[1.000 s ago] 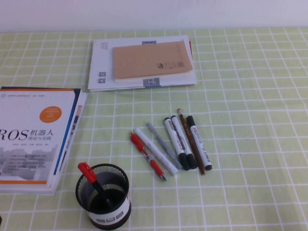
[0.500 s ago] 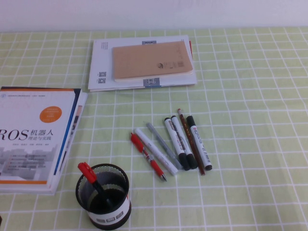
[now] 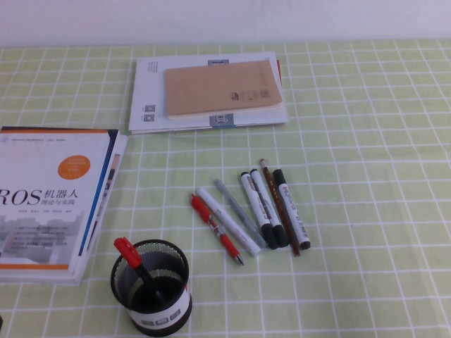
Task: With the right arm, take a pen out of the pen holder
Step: 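Take a marker out of the pen holder and lay it on the table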
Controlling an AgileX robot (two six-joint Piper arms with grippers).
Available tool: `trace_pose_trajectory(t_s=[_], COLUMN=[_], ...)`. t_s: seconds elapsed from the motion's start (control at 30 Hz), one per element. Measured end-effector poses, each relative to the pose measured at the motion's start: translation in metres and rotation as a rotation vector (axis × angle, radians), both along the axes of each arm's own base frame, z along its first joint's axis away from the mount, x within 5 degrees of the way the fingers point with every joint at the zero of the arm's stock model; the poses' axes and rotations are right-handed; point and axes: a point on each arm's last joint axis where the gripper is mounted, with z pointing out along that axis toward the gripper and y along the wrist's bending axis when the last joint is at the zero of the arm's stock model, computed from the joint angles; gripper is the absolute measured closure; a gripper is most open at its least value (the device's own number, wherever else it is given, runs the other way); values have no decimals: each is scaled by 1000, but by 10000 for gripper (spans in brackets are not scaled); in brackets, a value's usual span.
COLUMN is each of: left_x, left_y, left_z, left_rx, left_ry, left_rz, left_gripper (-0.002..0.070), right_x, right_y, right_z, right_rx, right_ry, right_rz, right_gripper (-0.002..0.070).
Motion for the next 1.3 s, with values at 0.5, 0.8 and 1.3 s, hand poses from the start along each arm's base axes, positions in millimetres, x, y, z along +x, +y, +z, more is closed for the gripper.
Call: trace_pose_trajectory(t_s=[0.5, 0.8, 1.3], left_x=[0, 0, 0], left_y=[0, 0, 0], left_z=[0, 0, 0], left_rx=[0, 0, 0], left_ry=[0, 0, 0], left_rz=[0, 0, 0], left_gripper=[683, 683, 683], right_x=[59, 86, 82], right_y=[25, 98, 223], right_z=[4, 12, 28], right_rx=[-88, -160, -290], right_ry=[199, 148, 9], right_rz=[231, 521, 911], right_gripper=[689, 689, 685])
